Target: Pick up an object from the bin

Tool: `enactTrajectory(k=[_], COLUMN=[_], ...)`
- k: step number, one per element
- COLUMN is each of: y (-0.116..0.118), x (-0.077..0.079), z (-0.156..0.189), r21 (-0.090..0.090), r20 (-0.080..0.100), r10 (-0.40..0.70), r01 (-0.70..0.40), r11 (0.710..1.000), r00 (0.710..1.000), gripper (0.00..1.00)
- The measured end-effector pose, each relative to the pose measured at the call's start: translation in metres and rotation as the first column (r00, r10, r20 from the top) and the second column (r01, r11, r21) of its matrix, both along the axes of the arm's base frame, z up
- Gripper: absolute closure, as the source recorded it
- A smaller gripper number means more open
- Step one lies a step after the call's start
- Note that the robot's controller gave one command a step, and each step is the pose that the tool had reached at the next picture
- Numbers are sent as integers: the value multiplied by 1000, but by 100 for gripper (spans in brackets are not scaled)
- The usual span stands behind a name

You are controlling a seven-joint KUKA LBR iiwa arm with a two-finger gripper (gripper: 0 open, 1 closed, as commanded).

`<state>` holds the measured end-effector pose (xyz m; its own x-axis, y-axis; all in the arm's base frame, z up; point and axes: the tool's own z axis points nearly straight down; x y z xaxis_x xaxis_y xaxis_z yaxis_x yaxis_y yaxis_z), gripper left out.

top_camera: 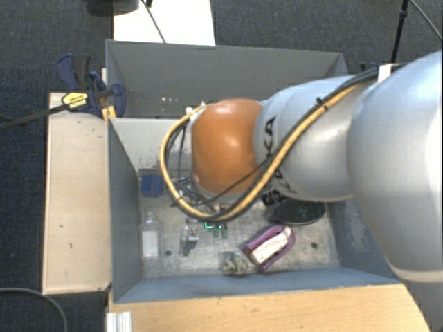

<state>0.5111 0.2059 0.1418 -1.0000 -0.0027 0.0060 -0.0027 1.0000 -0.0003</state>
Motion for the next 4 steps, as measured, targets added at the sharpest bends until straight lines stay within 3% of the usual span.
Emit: enactTrajectory(k=[1,2,3,4], y=[38,37,31,51], x=[38,16,30,22], z=[-71,-41,-41,-72], r21=[-4,0,-2,-3], r20=[6,8,10,10], r10=[712,918,999,876], r01=[-712,-918,-999,-876], r11=[702,396,-39,-483], r00=[702,396,-39,-483], gripper=[0,0,0,0])
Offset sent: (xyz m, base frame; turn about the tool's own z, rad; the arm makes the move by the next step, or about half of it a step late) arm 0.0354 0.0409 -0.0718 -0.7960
